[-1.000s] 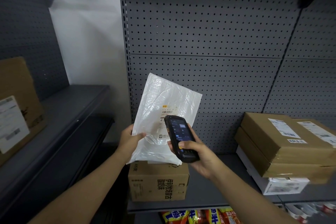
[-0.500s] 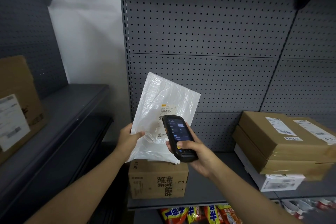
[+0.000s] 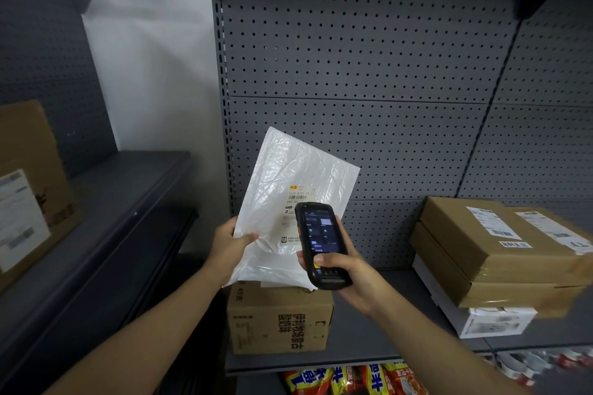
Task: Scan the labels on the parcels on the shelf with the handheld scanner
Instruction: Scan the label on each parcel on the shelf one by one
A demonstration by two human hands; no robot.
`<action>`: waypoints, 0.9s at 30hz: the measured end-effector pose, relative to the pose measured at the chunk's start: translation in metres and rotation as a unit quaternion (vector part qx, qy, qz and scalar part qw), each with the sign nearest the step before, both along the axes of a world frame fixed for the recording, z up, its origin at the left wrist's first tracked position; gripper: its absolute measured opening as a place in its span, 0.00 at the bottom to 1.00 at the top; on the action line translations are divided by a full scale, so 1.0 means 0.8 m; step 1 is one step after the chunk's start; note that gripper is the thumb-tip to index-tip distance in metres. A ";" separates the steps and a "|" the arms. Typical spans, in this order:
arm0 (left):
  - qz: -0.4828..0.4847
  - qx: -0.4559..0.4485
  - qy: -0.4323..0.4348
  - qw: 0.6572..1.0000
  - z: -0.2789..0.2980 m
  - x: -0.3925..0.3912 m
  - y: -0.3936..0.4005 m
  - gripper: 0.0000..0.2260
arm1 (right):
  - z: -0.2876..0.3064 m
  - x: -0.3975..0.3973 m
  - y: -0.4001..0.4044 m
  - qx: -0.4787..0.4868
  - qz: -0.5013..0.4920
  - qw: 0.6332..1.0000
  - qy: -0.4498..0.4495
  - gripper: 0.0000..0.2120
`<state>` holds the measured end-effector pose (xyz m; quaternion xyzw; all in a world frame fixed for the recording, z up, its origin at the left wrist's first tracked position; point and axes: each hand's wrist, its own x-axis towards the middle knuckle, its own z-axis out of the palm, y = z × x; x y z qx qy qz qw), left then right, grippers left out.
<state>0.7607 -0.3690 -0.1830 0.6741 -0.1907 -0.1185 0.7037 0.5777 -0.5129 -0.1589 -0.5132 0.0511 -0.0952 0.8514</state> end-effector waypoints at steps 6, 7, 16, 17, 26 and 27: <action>-0.034 -0.005 -0.007 0.999 0.006 -0.007 -0.021 0.12 | -0.017 -0.009 -0.018 -0.002 -0.050 0.998 0.035 0.34; -0.040 -0.003 -0.009 0.999 0.007 -0.009 -0.027 0.12 | -0.020 -0.012 -0.022 0.001 -0.064 0.997 0.041 0.33; -0.112 -0.001 -0.018 0.994 0.030 -0.027 -0.118 0.11 | -0.042 -0.077 -0.095 0.014 -0.215 0.975 0.057 0.36; -0.117 -0.006 -0.019 0.993 0.035 -0.032 -0.132 0.11 | -0.042 -0.086 -0.106 0.011 -0.229 0.972 0.053 0.36; -0.168 -0.083 0.057 0.981 0.068 -0.120 -0.278 0.11 | -0.014 -0.180 -0.225 -0.044 -0.302 0.951 0.050 0.36; -0.172 -0.091 0.074 0.978 0.068 -0.133 -0.296 0.11 | -0.009 -0.192 -0.240 -0.047 -0.308 0.949 0.051 0.36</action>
